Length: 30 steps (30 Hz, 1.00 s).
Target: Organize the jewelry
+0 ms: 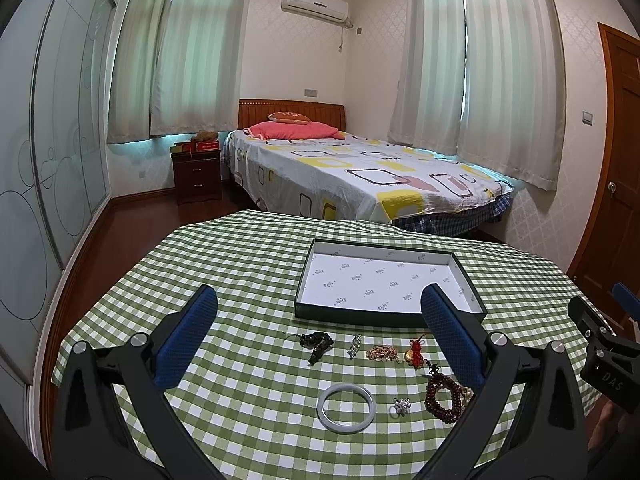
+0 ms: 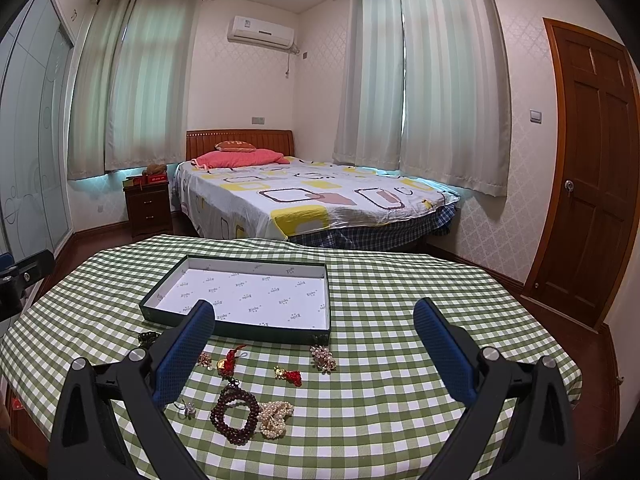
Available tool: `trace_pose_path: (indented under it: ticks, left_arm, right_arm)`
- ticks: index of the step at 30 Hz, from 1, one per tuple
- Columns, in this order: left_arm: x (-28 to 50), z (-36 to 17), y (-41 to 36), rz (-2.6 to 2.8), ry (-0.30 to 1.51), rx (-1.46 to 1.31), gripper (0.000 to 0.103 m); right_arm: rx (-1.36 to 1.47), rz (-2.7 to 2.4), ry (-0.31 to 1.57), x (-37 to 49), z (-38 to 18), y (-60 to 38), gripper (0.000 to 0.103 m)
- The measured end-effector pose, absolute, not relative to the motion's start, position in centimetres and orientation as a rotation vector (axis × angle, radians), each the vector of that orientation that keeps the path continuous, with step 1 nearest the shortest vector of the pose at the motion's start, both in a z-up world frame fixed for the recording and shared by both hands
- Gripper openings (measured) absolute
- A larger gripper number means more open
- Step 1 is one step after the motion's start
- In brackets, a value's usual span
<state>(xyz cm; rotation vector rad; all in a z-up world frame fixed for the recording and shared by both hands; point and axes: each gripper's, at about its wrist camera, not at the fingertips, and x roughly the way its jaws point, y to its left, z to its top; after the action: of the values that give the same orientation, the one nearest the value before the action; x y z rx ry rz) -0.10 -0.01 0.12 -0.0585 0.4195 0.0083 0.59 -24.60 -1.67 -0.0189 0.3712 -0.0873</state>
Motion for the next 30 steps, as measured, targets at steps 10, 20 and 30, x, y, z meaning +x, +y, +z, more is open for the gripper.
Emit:
trace_pose_path:
  ticks: [10,20,30]
  left_arm:
    - [-0.13,0.1,0.09,0.009,0.42,-0.06,0.099]
    - [-0.14,0.1,0.11,0.009,0.419,-0.061,0.099]
    - [-0.13,0.09,0.1,0.008,0.42,-0.061,0.099]
  right_arm:
    - [-0.019,-0.087,0.371,0.73,-2.01,-24.57,0.098]
    - [-0.019,-0.088,0.369,0.61,-1.6,-24.69,0.098]
    - [-0.018,-0.088,0.369,0.65,-1.63,-24.68,0.098]
